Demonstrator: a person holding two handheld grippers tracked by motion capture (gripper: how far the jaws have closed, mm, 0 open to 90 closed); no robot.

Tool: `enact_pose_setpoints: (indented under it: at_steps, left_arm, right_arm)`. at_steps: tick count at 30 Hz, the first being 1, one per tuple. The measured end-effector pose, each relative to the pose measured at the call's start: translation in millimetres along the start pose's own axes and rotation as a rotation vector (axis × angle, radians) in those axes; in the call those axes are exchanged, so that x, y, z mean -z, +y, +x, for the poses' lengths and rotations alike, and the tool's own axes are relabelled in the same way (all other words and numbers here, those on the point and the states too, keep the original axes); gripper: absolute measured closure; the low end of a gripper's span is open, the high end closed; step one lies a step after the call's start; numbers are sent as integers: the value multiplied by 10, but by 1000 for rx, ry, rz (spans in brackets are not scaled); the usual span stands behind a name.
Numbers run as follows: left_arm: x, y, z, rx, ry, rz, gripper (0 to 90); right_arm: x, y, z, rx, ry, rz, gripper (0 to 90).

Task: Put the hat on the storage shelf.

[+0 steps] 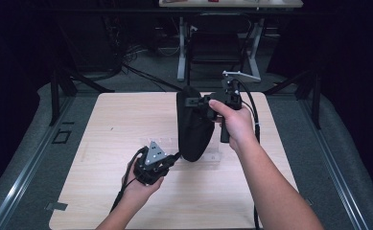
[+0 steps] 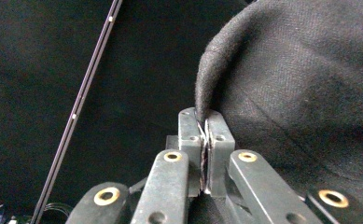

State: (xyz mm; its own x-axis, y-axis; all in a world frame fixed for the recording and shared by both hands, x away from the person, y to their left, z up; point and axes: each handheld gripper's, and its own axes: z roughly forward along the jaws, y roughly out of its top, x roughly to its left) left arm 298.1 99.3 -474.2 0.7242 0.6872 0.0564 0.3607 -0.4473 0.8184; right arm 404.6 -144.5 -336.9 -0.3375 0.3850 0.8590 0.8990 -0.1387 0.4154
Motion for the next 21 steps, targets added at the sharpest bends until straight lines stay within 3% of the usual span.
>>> enact_pose_setpoints:
  at_steps: [8, 13, 21]
  left_arm:
    - [6, -22, 19, 3, 0, -6, 842]
    - [7, -22, 15, -16, 13, -4, 846]
    - [22, -72, 74, -11, 31, 14, 856]
  right_arm:
    - [28, -24, 41, 11, 5, -12, 825]
    - [100, -25, 95, 30, 13, -19, 807]
    - [235, -33, 206, 71, -6, -44, 830]
